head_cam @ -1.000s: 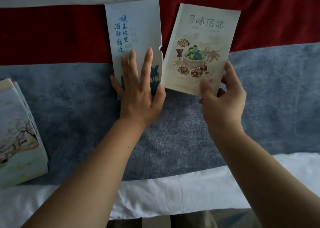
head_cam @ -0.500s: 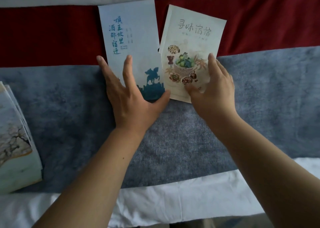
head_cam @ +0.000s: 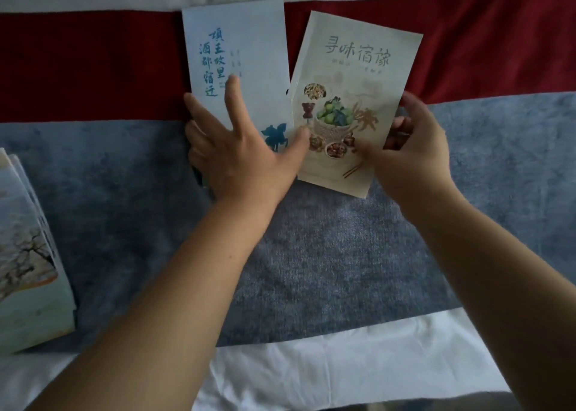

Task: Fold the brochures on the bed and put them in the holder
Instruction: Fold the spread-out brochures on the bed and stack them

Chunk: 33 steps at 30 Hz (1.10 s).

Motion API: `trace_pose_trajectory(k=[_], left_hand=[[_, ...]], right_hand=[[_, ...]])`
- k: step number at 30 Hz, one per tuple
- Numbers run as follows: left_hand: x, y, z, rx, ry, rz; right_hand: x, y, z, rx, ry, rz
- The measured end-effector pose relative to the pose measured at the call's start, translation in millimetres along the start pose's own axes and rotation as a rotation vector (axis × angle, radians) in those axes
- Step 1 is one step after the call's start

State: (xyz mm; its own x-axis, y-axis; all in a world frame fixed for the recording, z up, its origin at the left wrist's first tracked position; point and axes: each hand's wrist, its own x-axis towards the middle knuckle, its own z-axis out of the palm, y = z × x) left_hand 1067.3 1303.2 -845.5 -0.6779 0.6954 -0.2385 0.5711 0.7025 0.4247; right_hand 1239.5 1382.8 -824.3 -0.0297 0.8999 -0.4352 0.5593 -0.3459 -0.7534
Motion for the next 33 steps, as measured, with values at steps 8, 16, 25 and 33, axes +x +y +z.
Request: trace_pose_trajectory(k=[8, 16, 25, 33], left_hand=[[36.3, 16.7, -1.7, 0.144, -0.109, 0.003], [37.1, 15.7, -13.0, 0.110, -0.192, 0.060], [30.1, 6.5, -7.1, 0.107, -0.125, 0.116], [12.3, -16.3, -6.0, 0.242, -0.087, 0.196]], right_hand=[[-1.0, -5.0, 2.5, -0.216, 0.077, -0.114], [-3.8, -1.2, 0.7, -0.145, 0.081, -0.153], [8.2, -21.4, 15.3, -0.433, -0.099, -0.264], [-8.7, -19.4, 35.3, -0.734, -0.092, -0.350]])
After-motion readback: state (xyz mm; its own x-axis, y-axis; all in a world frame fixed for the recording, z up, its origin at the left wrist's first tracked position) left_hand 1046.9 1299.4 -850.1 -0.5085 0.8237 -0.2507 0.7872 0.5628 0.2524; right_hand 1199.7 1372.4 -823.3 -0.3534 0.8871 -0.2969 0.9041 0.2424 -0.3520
